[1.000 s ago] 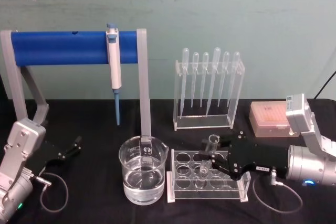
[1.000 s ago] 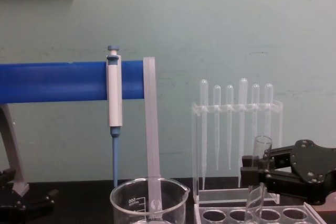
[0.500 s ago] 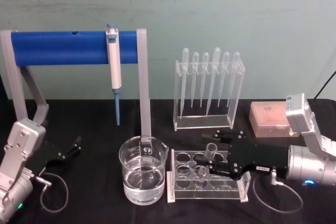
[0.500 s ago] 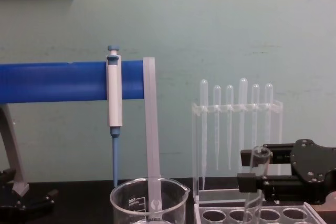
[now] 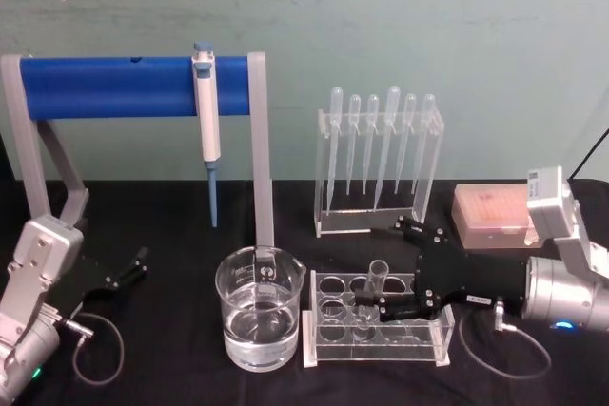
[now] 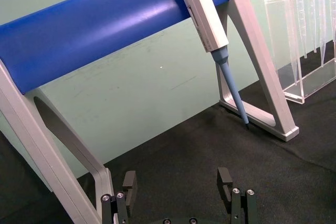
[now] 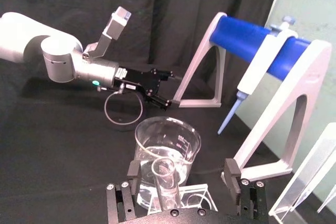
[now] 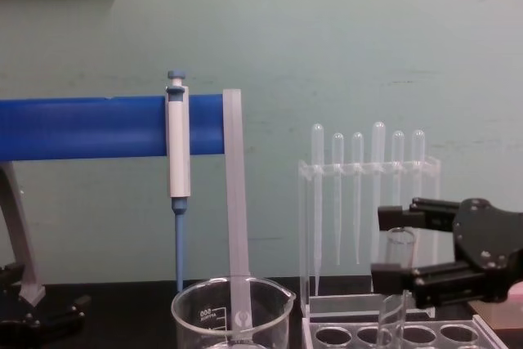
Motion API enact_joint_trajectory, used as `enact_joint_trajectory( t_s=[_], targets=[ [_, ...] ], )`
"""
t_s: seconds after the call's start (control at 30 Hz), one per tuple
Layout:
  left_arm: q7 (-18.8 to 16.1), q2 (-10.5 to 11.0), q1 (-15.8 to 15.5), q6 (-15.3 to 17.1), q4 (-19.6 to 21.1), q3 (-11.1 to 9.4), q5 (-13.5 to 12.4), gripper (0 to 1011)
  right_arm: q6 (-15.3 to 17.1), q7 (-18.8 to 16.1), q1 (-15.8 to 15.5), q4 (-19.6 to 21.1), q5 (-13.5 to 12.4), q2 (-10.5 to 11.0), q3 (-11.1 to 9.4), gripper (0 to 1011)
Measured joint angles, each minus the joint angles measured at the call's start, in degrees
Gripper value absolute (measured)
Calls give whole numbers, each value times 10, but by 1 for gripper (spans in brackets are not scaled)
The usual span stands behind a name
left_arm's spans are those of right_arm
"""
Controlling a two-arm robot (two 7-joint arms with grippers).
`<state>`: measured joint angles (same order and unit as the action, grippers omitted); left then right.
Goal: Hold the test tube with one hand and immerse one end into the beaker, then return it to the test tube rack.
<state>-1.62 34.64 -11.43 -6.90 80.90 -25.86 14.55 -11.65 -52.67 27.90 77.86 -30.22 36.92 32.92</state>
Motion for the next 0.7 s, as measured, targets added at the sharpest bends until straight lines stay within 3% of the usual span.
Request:
enact_joint_trajectory(
  t_s=[0.3, 0.57, 0.7],
  targets=[
    [0, 0, 0, 0, 0, 0, 0, 1000, -20, 4, -11, 29, -9, 6, -18, 1004],
    [0, 0, 0, 0, 0, 0, 0, 1000, -50, 17, -32, 57, -32, 6, -47, 1004],
    [0, 0, 0, 0, 0, 0, 0, 1000, -65, 54, -58, 75, -28, 6, -69, 1004]
  ],
)
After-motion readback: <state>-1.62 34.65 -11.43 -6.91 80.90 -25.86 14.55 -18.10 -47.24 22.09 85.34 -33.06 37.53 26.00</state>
